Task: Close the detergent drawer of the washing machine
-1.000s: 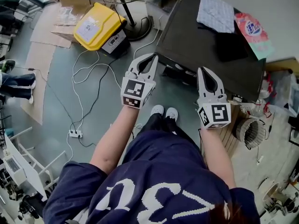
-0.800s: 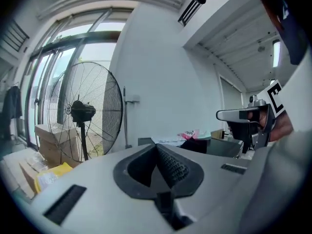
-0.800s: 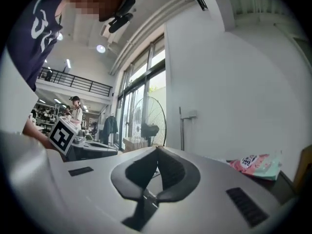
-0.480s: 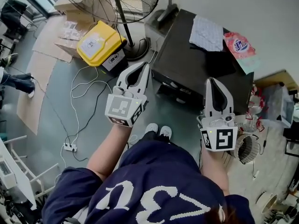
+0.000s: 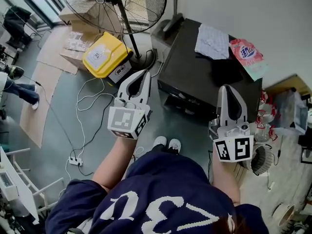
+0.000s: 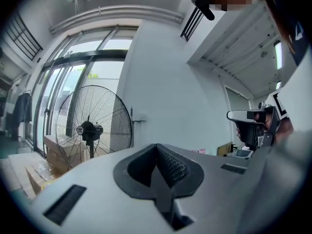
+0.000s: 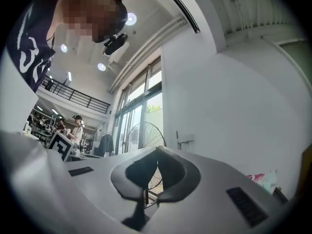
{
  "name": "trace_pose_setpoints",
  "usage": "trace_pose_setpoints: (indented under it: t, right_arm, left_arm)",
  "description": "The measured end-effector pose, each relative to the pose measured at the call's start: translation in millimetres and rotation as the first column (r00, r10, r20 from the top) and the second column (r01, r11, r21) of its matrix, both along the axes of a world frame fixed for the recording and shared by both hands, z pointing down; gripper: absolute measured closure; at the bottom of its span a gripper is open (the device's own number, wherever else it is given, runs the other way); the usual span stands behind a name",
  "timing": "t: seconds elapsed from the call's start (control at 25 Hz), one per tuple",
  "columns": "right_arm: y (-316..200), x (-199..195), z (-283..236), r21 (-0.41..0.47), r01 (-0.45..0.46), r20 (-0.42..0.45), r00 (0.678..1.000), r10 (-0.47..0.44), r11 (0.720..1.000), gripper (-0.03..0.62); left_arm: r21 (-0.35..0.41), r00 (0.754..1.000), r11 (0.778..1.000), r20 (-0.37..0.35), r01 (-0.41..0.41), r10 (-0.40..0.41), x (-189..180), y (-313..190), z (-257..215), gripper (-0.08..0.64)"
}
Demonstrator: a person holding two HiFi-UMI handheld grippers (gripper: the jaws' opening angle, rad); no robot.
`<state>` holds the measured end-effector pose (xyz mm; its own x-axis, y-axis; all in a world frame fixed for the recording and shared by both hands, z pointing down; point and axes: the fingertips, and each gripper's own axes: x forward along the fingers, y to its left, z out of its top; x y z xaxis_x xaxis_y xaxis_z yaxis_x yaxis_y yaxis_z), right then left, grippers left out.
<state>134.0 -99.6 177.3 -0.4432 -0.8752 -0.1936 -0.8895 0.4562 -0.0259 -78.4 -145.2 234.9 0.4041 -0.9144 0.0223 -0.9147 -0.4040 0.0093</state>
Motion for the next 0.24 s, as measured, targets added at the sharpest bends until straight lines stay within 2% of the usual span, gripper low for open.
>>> trace_pose_setpoints:
  t: [0.24]
  right_arm:
    - [4.9, -0.7, 0.4, -0.006, -0.008, -0.014, 1.0, 0.008, 1.0, 0.578]
  left_arm:
    - [0.018, 1.0, 1.0, 0.003, 0.003, -0.003, -2.8, 4.2, -10.0, 0.54]
